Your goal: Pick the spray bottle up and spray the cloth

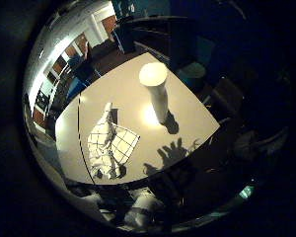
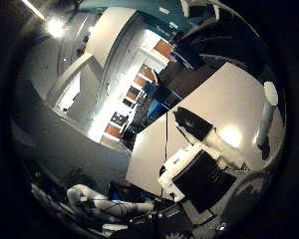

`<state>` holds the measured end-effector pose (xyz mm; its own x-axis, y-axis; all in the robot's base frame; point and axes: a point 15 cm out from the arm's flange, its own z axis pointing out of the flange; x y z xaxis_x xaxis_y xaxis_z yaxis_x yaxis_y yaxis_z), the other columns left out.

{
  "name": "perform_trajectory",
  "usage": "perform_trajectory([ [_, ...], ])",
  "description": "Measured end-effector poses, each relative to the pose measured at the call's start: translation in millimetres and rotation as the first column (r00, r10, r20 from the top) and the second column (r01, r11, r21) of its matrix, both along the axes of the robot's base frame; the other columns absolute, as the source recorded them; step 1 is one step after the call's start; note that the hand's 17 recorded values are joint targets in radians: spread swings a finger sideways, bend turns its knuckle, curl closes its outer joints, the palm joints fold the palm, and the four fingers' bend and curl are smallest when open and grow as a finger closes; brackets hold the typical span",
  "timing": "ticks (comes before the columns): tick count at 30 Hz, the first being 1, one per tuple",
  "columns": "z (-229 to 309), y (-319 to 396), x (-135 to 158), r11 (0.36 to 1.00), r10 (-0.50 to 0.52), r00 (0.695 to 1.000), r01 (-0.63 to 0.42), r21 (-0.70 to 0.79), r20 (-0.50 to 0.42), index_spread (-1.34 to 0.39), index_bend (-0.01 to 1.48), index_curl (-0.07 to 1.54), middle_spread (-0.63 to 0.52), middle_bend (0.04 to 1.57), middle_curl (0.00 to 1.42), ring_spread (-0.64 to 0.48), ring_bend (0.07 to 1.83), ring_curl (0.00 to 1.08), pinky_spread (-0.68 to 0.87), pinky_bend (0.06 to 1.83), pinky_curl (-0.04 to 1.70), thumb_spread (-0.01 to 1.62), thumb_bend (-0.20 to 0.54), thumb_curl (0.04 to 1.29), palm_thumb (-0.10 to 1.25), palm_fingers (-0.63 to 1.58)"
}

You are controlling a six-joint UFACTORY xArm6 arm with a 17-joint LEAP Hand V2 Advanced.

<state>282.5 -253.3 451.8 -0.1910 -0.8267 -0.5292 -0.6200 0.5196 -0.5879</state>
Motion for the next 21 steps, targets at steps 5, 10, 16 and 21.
perform_trajectory([
  [5, 1, -20, -11, 0.998, -0.053, 0.998, 0.053, 0.02, 0.044, -0.2, 0.15, 0.33, 0.07, 0.22, 0.44, 0.18, 0.4, 0.26, 0.33, 0.48, 0.21, 1.04, -0.027, 0.44, 0.75, 0.22],
  [10, -12, -42, -25, 0.993, -0.106, 0.993, 0.103, 0.051, 0.054, -0.15, 0.14, 0.3, 0.13, 0.21, 0.42, 0.18, 0.43, 0.28, 0.33, 0.5, 0.24, 1.05, -0.028, 0.42, 0.7, 0.15],
  [16, -80, -34, -32, 0.965, -0.16, 0.983, 0.138, 0.223, 0.085, -0.13, 0.15, 0.28, 0.16, 0.22, 0.41, 0.19, 0.46, 0.29, 0.35, 0.5, 0.25, 1.05, -0.027, 0.39, 0.66, 0.13],
  [21, -96, -35, -32, 0.958, -0.163, 0.983, 0.136, 0.251, 0.09, -0.12, 0.15, 0.27, 0.16, 0.23, 0.4, 0.2, 0.47, 0.29, 0.35, 0.5, 0.26, 1.05, -0.026, 0.38, 0.65, 0.12],
])
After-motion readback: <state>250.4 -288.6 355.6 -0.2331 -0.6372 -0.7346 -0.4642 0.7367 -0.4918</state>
